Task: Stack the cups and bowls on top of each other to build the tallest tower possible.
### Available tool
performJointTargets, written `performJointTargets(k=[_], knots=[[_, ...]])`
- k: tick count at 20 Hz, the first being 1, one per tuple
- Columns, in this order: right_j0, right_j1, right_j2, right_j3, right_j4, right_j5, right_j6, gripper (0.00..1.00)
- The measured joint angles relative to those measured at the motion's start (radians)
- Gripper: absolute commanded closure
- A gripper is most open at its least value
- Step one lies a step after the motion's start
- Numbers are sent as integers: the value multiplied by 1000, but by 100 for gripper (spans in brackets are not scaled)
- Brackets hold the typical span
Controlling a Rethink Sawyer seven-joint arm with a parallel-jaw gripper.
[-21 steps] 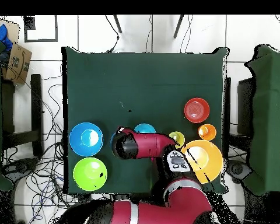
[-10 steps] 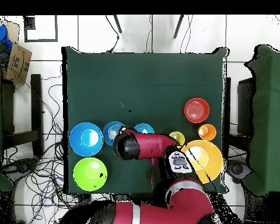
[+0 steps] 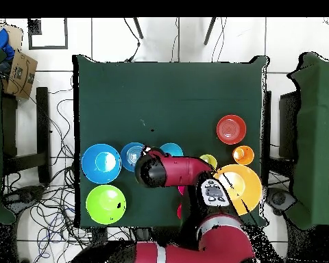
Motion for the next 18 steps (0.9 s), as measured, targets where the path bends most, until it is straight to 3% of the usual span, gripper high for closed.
performJointTargets(k=[10,18], knots=[[-62,-82,11,46,0,0,0,100],[-66,-83,11,47,0,0,0,100]])
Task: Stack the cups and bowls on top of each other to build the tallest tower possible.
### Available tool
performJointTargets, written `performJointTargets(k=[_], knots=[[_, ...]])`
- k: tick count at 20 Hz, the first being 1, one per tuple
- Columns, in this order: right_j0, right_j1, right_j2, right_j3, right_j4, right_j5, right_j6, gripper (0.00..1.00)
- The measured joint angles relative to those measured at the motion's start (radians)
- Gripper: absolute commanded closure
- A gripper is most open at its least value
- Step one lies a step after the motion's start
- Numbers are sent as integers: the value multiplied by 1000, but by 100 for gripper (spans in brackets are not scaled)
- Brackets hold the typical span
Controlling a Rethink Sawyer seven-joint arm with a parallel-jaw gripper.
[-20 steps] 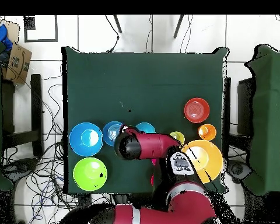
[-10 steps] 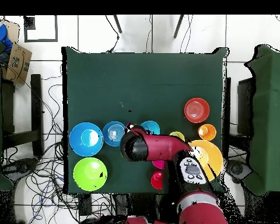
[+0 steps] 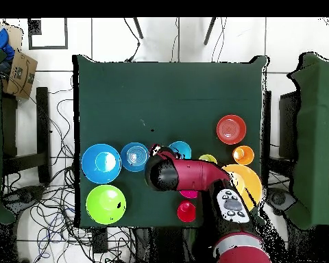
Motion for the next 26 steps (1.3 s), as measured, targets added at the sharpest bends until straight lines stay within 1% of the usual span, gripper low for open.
performJointTargets(k=[5,11,19,23,26], knots=[[0,27,1,-14,0,0,0,100],[-1,91,6,-77,0,0,0,100],[-3,150,22,-164,0,3,0,100],[-9,161,29,-199,0,31,0,100],[-11,161,31,-230,0,88,0,100]])
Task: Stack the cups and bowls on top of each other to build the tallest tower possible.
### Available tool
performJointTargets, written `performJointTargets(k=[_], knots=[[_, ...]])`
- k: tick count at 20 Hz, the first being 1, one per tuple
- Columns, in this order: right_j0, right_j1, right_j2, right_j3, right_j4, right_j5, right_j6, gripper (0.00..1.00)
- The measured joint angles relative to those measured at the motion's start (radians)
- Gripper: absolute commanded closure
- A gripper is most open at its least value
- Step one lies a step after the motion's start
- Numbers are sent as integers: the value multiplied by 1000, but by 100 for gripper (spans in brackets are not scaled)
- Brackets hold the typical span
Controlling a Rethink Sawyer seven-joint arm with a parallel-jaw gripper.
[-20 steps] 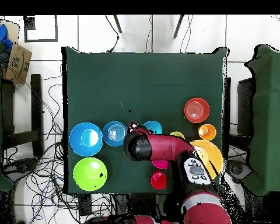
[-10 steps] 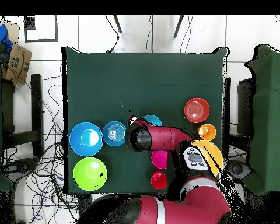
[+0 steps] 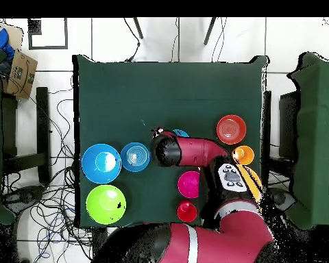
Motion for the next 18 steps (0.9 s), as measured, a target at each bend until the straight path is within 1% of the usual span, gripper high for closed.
performJointTargets(k=[5,7,13,18], knots=[[0,5,2,-43,0,71,0,100],[0,15,3,-74,0,103,0,100],[3,23,4,-121,-1,136,0,100],[10,24,4,-149,-1,145,0,100]])
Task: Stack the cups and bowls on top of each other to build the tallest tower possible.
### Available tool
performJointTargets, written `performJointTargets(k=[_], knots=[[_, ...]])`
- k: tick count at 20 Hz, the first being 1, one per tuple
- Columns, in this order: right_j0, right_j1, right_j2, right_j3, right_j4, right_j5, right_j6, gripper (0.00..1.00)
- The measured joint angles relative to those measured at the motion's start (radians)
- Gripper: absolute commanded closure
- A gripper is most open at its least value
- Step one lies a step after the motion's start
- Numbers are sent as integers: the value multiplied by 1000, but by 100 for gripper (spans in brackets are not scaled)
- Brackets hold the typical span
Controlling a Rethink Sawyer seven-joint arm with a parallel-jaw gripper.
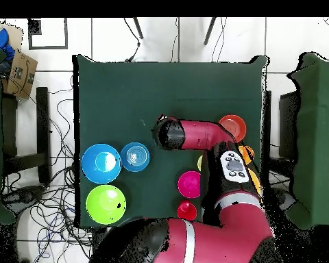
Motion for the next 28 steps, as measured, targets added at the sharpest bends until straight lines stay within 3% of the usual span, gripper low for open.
performJointTargets(k=[17,28], knots=[[2,2,0,-84,0,22,0,100],[8,42,0,-138,0,26,0,100]])
